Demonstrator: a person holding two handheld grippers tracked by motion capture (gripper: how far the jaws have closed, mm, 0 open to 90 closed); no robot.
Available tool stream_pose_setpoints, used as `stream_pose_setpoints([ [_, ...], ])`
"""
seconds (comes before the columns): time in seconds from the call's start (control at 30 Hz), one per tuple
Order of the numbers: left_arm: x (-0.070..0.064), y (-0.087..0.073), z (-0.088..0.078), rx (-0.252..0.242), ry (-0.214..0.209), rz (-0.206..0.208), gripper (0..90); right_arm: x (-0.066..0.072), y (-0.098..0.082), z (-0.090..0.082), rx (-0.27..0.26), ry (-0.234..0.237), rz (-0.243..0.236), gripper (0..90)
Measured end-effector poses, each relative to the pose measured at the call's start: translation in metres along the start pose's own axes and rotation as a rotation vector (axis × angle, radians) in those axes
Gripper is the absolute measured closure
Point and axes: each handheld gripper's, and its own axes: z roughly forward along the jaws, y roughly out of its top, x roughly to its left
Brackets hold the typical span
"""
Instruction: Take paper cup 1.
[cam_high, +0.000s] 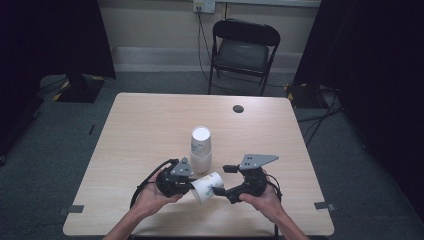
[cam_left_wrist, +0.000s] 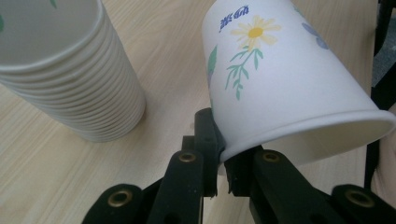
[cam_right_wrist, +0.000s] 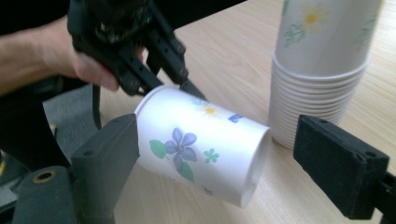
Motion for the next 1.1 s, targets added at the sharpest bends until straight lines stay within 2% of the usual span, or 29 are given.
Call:
stream_pose_setpoints([
  [0.07, 0.001, 0.002, -0.001, 0.023, -0.008, 0.007, 85.4, 0.003, 0.001, 0.004, 0.023, -0.005, -0.036, 14.2],
  [0.1, 0.001, 0.002, -0.001, 0.023, -0.008, 0.007, 85.4, 0.003, 0.001, 0.004, 0.023, -0.005, -0.036, 14.2],
  [0.13, 0.001, 0.002, 0.0, 0.038, -0.016, 0.009, 85.3, 0.006, 0.003, 0.006, 0.052, -0.013, -0.086, 14.3],
  [0.2, 0.003, 0.003, 0.002, 0.054, -0.02, 0.011, 85.3, 0.009, 0.005, 0.008, 0.066, -0.016, -0.122, 14.4],
  [0.23, 0.003, 0.003, 0.002, 0.054, -0.02, 0.011, 85.3, 0.009, 0.005, 0.008, 0.066, -0.016, -0.122, 14.4],
  [0.27, 0.004, 0.004, 0.002, 0.072, -0.026, 0.009, 85.3, 0.011, 0.006, 0.01, 0.09, -0.009, -0.164, 14.7],
  [0.3, 0.004, 0.004, 0.002, 0.072, -0.026, 0.009, 85.3, 0.012, 0.006, 0.012, 0.099, -0.01, -0.179, 14.6],
  [0.33, 0.003, 0.005, 0.003, 0.096, -0.02, 0.018, 85.3, 0.012, 0.006, 0.012, 0.099, -0.01, -0.179, 14.6],
  [0.4, 0.003, 0.006, 0.003, 0.11, -0.046, 0.045, 85.3, 0.015, 0.007, 0.015, 0.133, -0.018, -0.231, 14.5],
  [0.43, 0.002, 0.008, 0.002, 0.114, -0.047, 0.055, 85.3, 0.018, 0.007, 0.019, 0.162, -0.02, -0.286, 14.4],
  [0.5, 0.002, 0.008, 0.002, 0.113, -0.059, 0.054, 85.3, 0.019, 0.007, 0.02, 0.173, -0.02, -0.301, 14.4],
  [0.53, 0.004, 0.012, 0.002, 0.1, -0.069, 0.059, 85.5, 0.022, 0.008, 0.023, 0.208, -0.038, -0.36, 14.9],
  [0.67, 0.005, 0.02, -0.003, 0.092, -0.07, 0.056, 86.0, 0.026, 0.014, 0.026, 0.24, -0.04, -0.427, 13.2],
  [0.7, 0.005, 0.022, -0.004, 0.081, -0.075, 0.043, 86.1, 0.027, 0.016, 0.025, 0.24, -0.044, -0.446, 12.9],
  [0.77, 0.007, 0.023, -0.006, 0.089, -0.077, 0.049, 86.1, 0.028, 0.017, 0.025, 0.242, -0.046, -0.463, 12.9],
  [0.8, 0.007, 0.024, -0.006, 0.078, -0.08, 0.028, 86.2, 0.03, 0.02, 0.025, 0.258, -0.052, -0.498, 12.4],
  [0.9, 0.009, 0.025, -0.007, 0.101, -0.088, 0.028, 86.2, 0.032, 0.02, 0.027, 0.278, -0.059, -0.527, 11.7],
  [0.93, 0.009, 0.026, -0.006, 0.105, -0.096, 0.014, 86.2, 0.032, 0.02, 0.028, 0.287, -0.063, -0.54, 11.5],
  [0.97, 0.009, 0.027, -0.005, 0.113, -0.099, 0.005, 86.3, 0.035, 0.018, 0.032, 0.316, -0.07, -0.578, 11.6],
  [1.1, 0.01, 0.029, -0.003, 0.128, -0.082, -0.003, 86.6, 0.035, 0.018, 0.038, 0.347, -0.091, -0.593, 10.9],
])
